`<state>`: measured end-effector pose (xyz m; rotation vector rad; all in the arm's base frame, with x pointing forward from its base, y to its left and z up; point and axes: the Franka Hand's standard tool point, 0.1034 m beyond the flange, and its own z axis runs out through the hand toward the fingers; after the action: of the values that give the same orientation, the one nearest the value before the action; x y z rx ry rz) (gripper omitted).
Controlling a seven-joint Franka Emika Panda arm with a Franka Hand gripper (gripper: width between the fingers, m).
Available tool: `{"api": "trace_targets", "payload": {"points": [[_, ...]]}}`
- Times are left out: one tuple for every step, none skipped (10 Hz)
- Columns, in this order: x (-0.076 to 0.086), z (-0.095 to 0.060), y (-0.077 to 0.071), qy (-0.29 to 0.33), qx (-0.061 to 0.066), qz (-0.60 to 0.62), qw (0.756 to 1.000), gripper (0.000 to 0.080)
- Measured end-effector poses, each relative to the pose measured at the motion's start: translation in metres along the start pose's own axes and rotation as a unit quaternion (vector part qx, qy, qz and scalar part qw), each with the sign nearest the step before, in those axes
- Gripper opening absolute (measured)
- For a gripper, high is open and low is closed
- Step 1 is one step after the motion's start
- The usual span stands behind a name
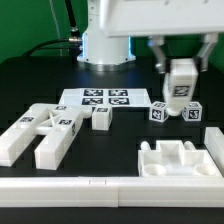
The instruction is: Assemble chair
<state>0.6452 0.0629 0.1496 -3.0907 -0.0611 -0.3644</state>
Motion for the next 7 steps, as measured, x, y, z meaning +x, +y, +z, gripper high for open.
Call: {"api": "trace_targets", "payload": {"points": [[-0.002, 0.004, 0.002, 0.034, -0.002, 0.001, 0.999, 0.029], [-0.002, 0.005, 0.001, 0.052, -0.002, 0.0, 0.999, 0.0291], [0.0, 0.005, 0.001, 0.063, -0.002, -0.002, 0.998, 0.0291], [0.002, 0.008, 0.0, 0.062, -0.002, -0.005, 0.998, 0.0291], [0.013, 0.011, -0.002, 0.067, -0.002, -0.012, 0.998, 0.0291], [0.024, 0.02, -0.006, 0.071, -0.005, -0.033, 0.997, 0.0291], [0.036, 0.031, -0.006, 0.072, -0.006, -0.047, 0.996, 0.0291]]}}
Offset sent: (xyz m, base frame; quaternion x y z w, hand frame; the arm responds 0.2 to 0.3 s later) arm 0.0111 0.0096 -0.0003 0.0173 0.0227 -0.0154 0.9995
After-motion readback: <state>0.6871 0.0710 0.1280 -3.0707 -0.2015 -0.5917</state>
